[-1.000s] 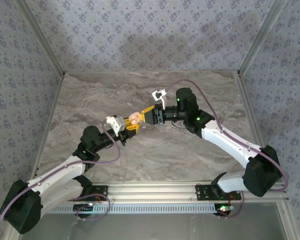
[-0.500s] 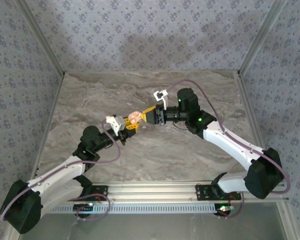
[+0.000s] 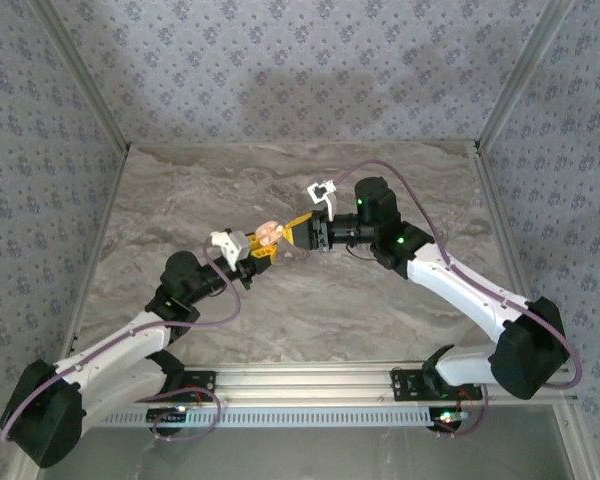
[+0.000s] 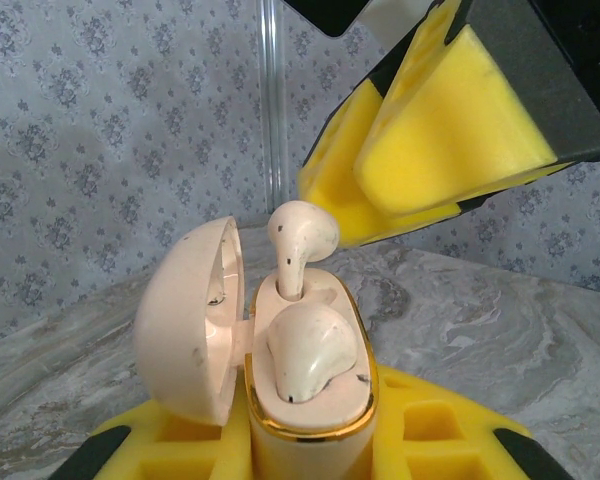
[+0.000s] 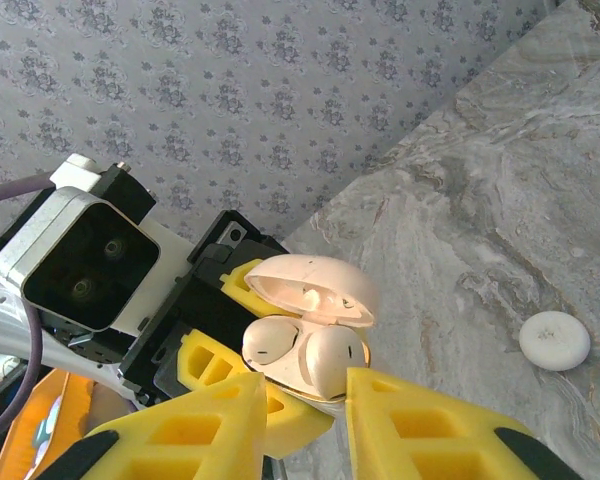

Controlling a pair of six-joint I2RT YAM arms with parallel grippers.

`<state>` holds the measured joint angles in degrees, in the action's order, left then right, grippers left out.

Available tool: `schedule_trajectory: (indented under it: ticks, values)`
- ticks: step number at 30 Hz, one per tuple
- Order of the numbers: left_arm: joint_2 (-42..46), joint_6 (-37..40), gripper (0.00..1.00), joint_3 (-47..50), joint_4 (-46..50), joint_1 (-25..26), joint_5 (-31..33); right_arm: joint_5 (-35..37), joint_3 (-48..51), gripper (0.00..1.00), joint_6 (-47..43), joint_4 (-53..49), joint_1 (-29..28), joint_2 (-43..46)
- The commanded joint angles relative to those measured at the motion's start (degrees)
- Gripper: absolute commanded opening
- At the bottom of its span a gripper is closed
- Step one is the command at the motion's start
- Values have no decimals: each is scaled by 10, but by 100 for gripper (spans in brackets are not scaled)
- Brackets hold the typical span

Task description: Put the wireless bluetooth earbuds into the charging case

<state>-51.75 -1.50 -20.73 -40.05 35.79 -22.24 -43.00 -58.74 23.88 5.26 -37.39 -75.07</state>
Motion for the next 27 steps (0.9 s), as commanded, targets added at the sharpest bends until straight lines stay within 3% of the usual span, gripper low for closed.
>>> schedule_trajectory:
  ticks: [1,27]
  values:
    - [4,5,10,-18,3,3,4,-8,7,28,-5,-2,-8,16]
    - [2,7,10,-21,9,3,6,-2,7,20,-5,-7,-14,17]
